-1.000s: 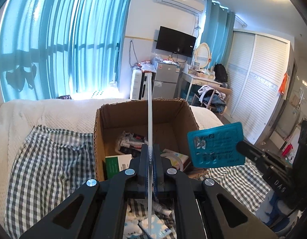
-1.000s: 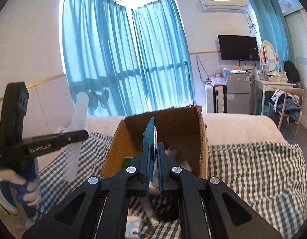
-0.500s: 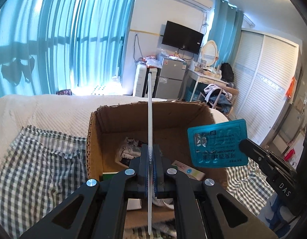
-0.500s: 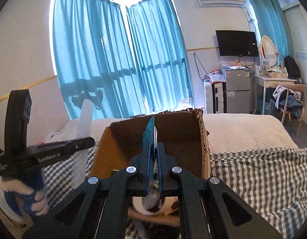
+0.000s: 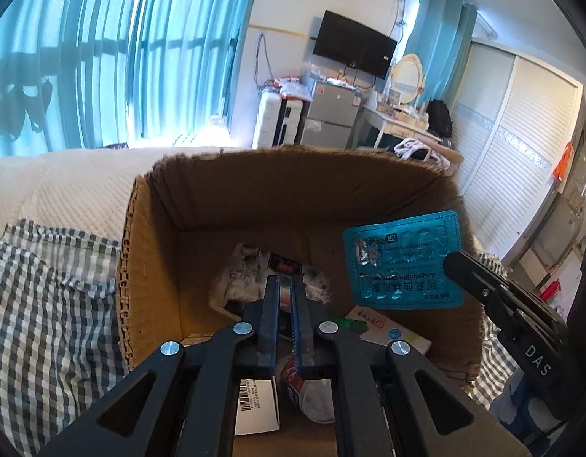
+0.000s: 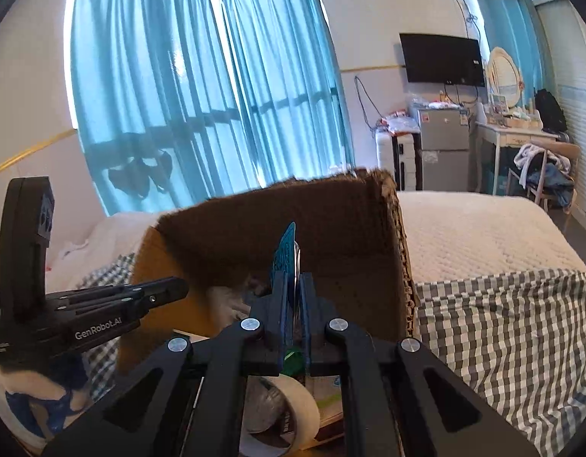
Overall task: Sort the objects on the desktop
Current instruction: 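Carry the comb and teal card over the box and release both inside, then withdraw both grippers from the box and lower them toward the remaining items, then grasp the white plush toy with the left gripper while the right gripper grasps the black round object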
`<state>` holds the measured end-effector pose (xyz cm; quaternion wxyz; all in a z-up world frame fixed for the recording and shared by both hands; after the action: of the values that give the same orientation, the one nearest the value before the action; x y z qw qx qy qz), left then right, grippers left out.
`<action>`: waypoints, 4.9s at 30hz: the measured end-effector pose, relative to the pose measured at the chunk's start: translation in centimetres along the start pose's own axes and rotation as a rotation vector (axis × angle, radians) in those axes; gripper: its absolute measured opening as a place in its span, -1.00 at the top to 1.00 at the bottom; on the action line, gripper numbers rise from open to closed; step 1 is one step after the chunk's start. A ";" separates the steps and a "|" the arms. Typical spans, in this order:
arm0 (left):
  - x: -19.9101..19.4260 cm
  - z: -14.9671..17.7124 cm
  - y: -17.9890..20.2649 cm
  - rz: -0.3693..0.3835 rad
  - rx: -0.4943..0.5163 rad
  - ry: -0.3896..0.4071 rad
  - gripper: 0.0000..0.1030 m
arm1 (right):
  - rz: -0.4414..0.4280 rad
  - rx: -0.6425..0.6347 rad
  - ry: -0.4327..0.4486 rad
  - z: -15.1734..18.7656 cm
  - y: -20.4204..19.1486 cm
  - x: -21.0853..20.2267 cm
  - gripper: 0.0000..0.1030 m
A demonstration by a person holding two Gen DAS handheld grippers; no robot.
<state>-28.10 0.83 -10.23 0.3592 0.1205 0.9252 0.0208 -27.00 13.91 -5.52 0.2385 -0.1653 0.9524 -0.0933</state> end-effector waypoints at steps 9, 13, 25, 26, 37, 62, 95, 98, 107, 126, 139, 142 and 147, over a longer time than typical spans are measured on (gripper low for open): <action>-3.7 0.2 -0.7 -0.041 -0.038 0.067 -0.16 | 0.020 0.035 -0.003 0.4 0.6 -1.4 0.68; -7.1 -0.1 -0.5 -0.052 -0.048 0.128 -0.53 | 0.012 0.040 0.031 0.2 0.4 -3.8 0.38; -15.2 2.5 -1.1 -0.140 -0.071 0.243 -0.96 | -0.004 0.025 0.128 2.0 -2.6 -11.6 -0.46; -15.5 2.8 -1.0 -0.147 -0.071 0.244 -0.96 | -0.007 0.024 0.129 2.4 -2.8 -12.1 -0.49; -17.9 6.3 -2.5 -0.222 -0.071 0.227 -1.00 | 0.006 0.000 0.109 5.1 -3.5 -14.8 -0.64; -8.2 15.9 -3.4 -0.214 -0.038 -0.048 -0.96 | 0.064 -0.009 -0.081 11.1 -2.1 -9.9 -0.78; -2.9 19.0 -1.3 -0.099 -0.046 -0.229 -0.07 | 0.077 0.107 -0.306 17.4 1.9 0.0 -0.01; -3.5 18.5 -1.1 -0.092 -0.043 -0.212 -0.07 | 0.059 0.089 -0.331 17.6 1.4 0.7 0.77; -5.6 16.6 -1.2 -0.099 -0.026 -0.156 -0.06 | 0.040 0.094 -0.286 16.5 0.7 -0.9 0.88; -11.1 14.1 -0.1 -0.109 -0.013 -0.007 -0.07 | 0.025 0.034 -0.153 13.1 -2.3 -7.4 0.88; -16.5 11.5 1.2 -0.082 -0.003 0.117 -0.06 | 0.024 -0.016 -0.003 9.3 -4.8 -13.3 0.88; -17.8 10.8 1.6 -0.080 0.004 0.151 -0.06 | 0.019 -0.026 0.040 8.2 -5.2 -14.9 0.88; -19.7 9.1 2.5 -0.076 0.008 0.198 -0.06 | 0.009 -0.055 0.106 6.5 -6.1 -17.1 0.88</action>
<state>-7.38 -1.88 -3.67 0.2659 0.0841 0.9602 0.0153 -7.96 13.76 -2.32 0.1835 -0.1625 0.9666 -0.0745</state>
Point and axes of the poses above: each gripper's, at about its wrist camera, not at the fingertips, and x roughly the way its jaws point, y to its right, z to its underside, the point moved 5 cm from there along x, roughly the way its jaws point, and after that the axes turned 7 degrees about -z, right-handed, at the moved point
